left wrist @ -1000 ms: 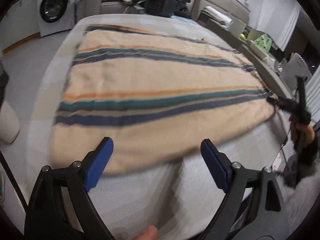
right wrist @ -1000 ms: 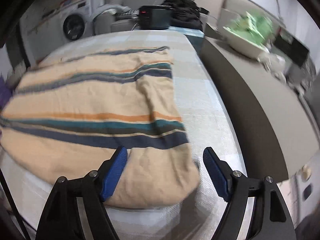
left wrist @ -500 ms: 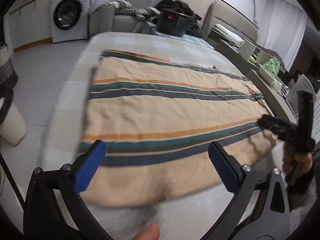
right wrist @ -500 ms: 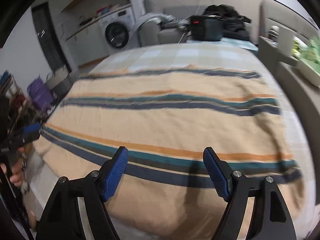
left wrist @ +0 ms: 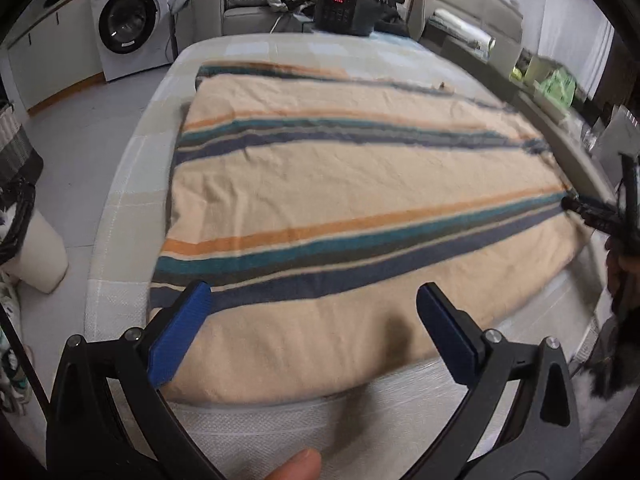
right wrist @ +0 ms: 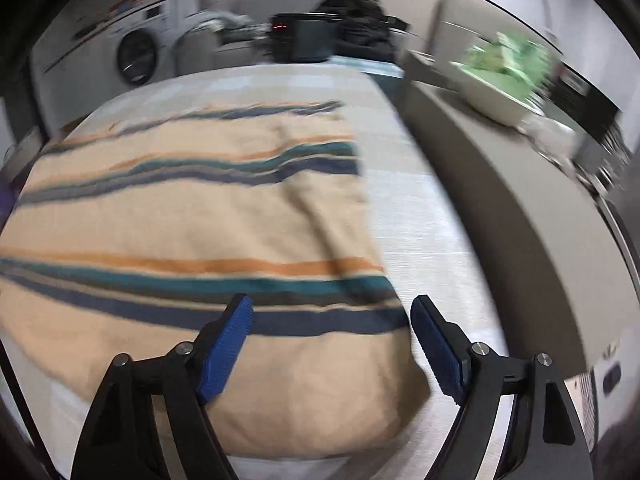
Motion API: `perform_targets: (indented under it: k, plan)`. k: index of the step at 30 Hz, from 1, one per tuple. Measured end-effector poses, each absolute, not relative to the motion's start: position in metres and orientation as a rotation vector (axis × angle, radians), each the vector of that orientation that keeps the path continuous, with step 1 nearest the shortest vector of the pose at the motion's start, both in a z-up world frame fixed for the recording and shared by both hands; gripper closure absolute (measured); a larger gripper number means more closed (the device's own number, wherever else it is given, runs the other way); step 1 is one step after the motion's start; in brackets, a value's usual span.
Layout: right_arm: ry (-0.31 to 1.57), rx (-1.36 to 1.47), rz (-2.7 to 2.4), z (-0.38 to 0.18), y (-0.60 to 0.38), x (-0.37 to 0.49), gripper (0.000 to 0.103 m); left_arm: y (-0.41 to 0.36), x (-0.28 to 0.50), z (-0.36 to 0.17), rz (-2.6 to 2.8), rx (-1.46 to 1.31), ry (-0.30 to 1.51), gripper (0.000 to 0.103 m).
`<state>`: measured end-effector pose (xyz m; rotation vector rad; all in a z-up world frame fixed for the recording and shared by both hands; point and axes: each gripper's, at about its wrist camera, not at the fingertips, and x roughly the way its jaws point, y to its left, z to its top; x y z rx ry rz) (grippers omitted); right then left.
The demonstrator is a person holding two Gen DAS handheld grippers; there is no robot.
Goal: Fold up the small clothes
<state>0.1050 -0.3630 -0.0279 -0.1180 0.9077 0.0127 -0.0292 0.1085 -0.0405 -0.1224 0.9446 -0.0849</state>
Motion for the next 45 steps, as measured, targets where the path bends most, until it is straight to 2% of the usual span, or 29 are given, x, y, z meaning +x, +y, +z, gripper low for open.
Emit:
perform_targets:
  k: [5, 9, 13, 16, 23, 27, 31, 37, 45]
  plan:
    - [0.855, -0.022, 0.199, -0.006, -0.319, 0.116, 0.019, 0.091, -0.007, -0.019, -0.144, -0.105, 0.895, 0.001]
    - [0.886, -0.124, 0.342, -0.016, -0.25, 0.129, 0.019, 0.07, 0.034, -0.023, -0.215, -0.112, 0.935, 0.001]
    - [0.932, -0.267, 0.368, -0.038, -0.218, 0.146, 0.019, 0.075, 0.073, -0.045, -0.187, -0.121, 1.051, 0.002]
    - [0.931, -0.255, 0.341, -0.042, -0.247, 0.152, 0.018, 0.096, 0.07, -0.05, -0.136, -0.087, 1.037, 0.002]
    - [0.955, -0.115, 0.153, -0.035, -0.348, 0.16, 0.017, 0.131, 0.057, -0.046, -0.14, -0.226, 0.969, 0.002]
    - [0.904, -0.083, 0.217, -0.017, -0.33, 0.173, 0.018, 0.127, 0.081, -0.028, -0.125, -0.224, 0.958, 0.002]
    - [0.892, -0.102, 0.351, -0.014, -0.267, 0.198, 0.018, 0.119, 0.127, -0.018, -0.096, -0.175, 0.981, 0.001]
    - [0.953, -0.263, 0.404, -0.038, -0.206, 0.236, 0.018, 0.124, 0.166, -0.042, -0.048, -0.113, 1.042, 0.002]
    - [0.973, -0.163, 0.182, -0.043, -0.307, 0.254, 0.015, 0.154, 0.141, -0.049, -0.062, -0.119, 1.032, 0.002]
